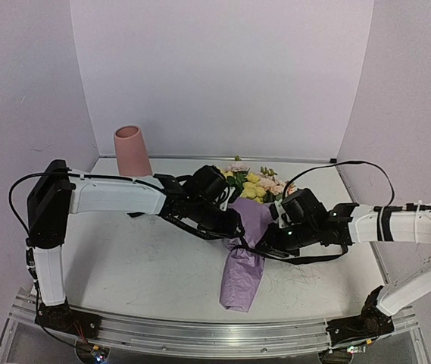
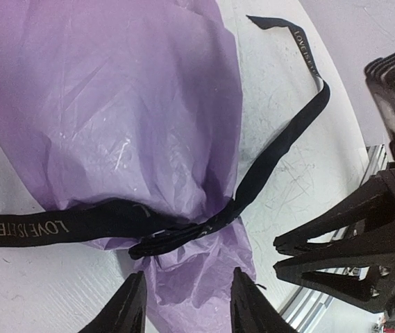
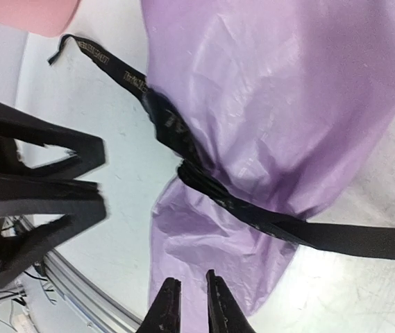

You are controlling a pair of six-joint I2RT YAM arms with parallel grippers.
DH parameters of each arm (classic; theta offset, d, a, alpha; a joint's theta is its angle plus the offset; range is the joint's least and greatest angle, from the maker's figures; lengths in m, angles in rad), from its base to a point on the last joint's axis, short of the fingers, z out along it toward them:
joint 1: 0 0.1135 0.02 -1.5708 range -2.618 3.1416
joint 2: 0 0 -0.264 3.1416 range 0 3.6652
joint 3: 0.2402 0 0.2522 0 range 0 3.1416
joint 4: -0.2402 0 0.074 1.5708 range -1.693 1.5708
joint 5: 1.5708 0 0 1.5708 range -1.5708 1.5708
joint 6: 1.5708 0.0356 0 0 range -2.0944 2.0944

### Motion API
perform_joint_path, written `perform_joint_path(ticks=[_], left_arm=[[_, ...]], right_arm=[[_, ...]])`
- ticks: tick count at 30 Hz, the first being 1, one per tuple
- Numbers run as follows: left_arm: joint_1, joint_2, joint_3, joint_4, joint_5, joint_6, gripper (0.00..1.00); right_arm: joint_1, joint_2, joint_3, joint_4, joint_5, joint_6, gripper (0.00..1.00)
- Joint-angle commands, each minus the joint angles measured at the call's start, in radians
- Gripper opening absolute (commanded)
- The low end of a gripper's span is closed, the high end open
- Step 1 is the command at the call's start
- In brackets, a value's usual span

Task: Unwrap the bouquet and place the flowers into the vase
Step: Untie the ribbon from the wrapping paper.

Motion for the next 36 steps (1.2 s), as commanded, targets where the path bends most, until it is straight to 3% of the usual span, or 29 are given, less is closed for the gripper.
perform_joint_path(ticks=[1,8,21,29,36], left_arm=[[-0.002,0.021,0.065,0.003,0.004,0.104,0.45],[-0.005,0.05,0.081,-0.002,0.002,0.207,0.45],[-0.022,0.072,0.08,-0.006,-0.037,0.425,0.37],[-0.025,0.108,0.099,-0.021,0.006,0.432,0.27],[-0.027,0.125,0.098,-0.039,0.004,0.427,0.28]], right_arm=[[-0.009,0.013,0.059,-0.121,0.04,-0.036,0.2],[-0.054,0.036,0.098,-0.163,0.055,-0.092,0.21],[-0.092,0.058,0.126,-0.165,0.003,-0.17,0.2],[-0.092,0.121,0.153,-0.142,-0.029,-0.165,0.2],[-0.092,0.154,0.167,-0.131,-0.024,-0.16,0.2]])
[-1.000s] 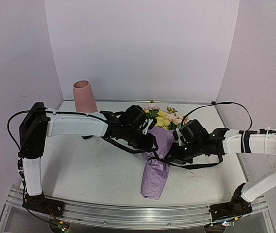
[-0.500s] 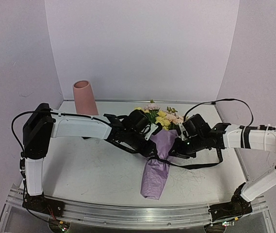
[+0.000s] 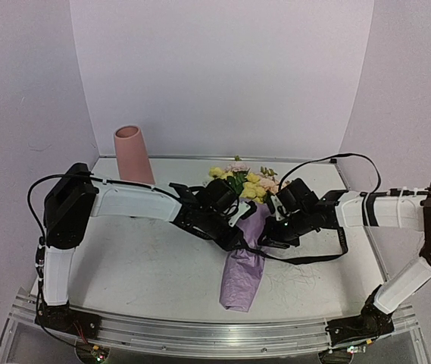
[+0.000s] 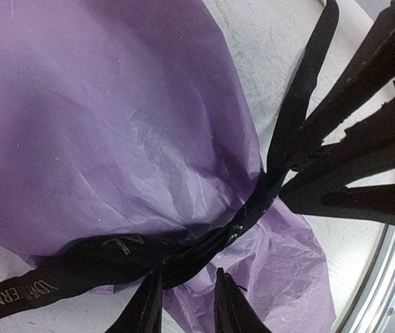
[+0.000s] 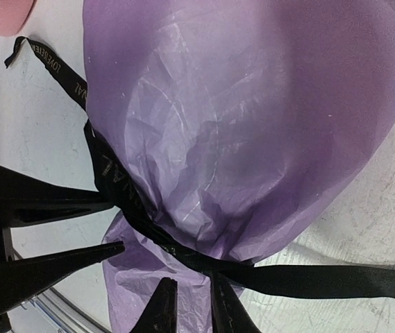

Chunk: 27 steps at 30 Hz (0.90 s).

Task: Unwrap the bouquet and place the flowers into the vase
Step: Untie the ribbon from the wrapping paper.

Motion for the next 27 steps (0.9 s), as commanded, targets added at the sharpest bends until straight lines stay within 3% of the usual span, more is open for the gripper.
perform_joint_path(ticks=[1,16,22,27], left_arm=[[-0.006,0.002,0.038,-0.02,0.007,0.022,0.3],[-0.017,0.043,0.066,-0.027,-0.02,0.073,0.39],[-0.019,0.07,0.085,-0.031,-0.053,0.039,0.36],[-0.019,0.077,0.116,-0.046,-0.092,0.006,0.2]], right_arm=[[0.0,0.017,0.036,-0.009,-0.011,-0.01,0.2],[0.0,-0.028,-0.035,0.09,-0.013,-0.006,0.22],[0.0,-0.022,-0.057,0.111,-0.03,-0.015,0.24],[0.0,-0.015,-0.089,0.124,-0.031,-0.009,0.25]])
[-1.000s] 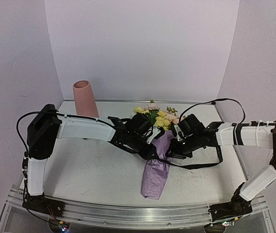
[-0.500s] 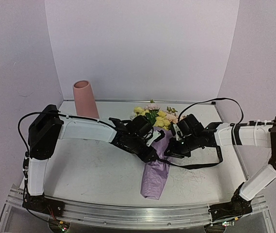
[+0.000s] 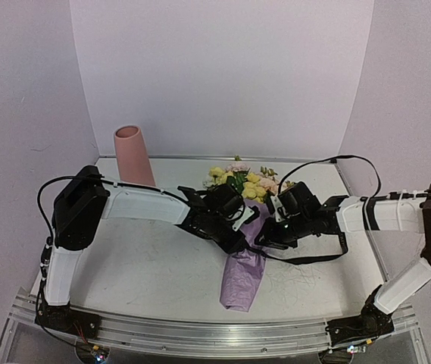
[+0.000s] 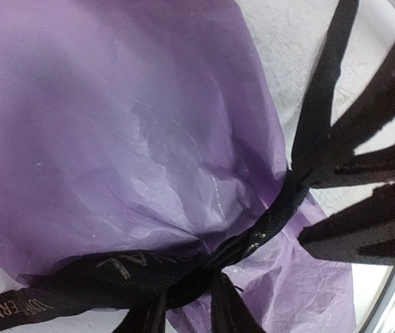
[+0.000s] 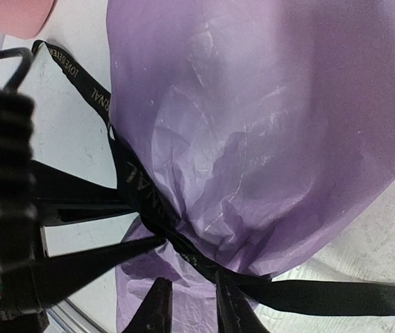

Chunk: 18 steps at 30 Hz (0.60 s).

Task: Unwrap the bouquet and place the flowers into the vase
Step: Untie the ribbon from the wrapping paper.

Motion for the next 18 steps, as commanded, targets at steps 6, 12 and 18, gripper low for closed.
perform_joint_path(ticks=[6,12,18], left_arm=[[-0.005,-0.032,0.047,-0.006,-0.063,-0.068,0.14],[-0.006,-0.06,0.022,-0.006,-0.071,-0.105,0.11],[-0.006,-0.088,0.003,-0.006,-0.124,-0.157,0.12]], right_arm=[[0.0,0.001,-0.052,0.027,-0.029,-0.013,0.35],[0.0,0.03,-0.046,0.031,-0.044,-0.022,0.44],[0.0,0.066,-0.017,0.035,-0.043,-0.034,0.47]])
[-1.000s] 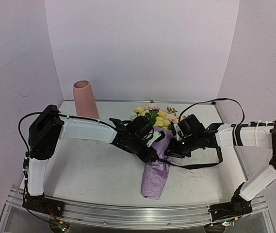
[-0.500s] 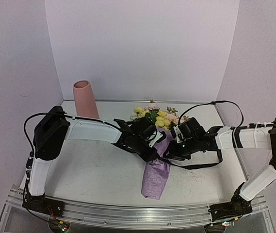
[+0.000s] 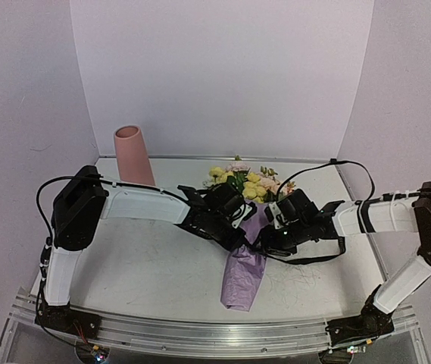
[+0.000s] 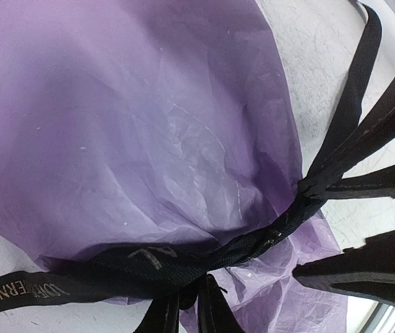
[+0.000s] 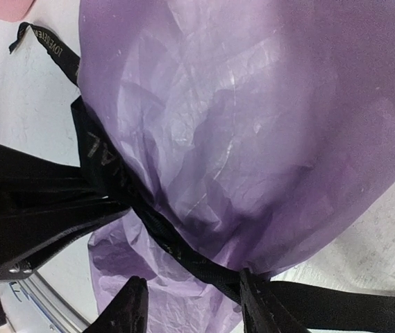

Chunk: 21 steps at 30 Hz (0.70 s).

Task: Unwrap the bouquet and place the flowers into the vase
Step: Untie the ribbon from the wrapping paper.

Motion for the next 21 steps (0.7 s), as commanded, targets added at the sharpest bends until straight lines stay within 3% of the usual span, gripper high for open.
perform_joint_path(ticks=[1,9,15,21], left_arm=[[-0.002,-0.083,-0.009,0.004,-0.055,-0.054,0.12],[-0.002,-0.102,-0.038,0.004,-0.076,-0.097,0.13],[-0.003,-0.125,-0.078,0.004,-0.08,-0.113,0.13],[-0.002,-0.139,-0.094,0.002,-0.13,-0.119,0.13]], right_arm=[[0.001,0.037,0.039,-0.01,-0.01,-0.022,0.47],[0.0,0.076,0.079,-0.026,0.011,-0.028,0.42],[0.0,0.095,0.107,-0.118,0.122,0.002,0.36],[0.0,0.04,0.094,-0.143,0.172,0.007,0.34]])
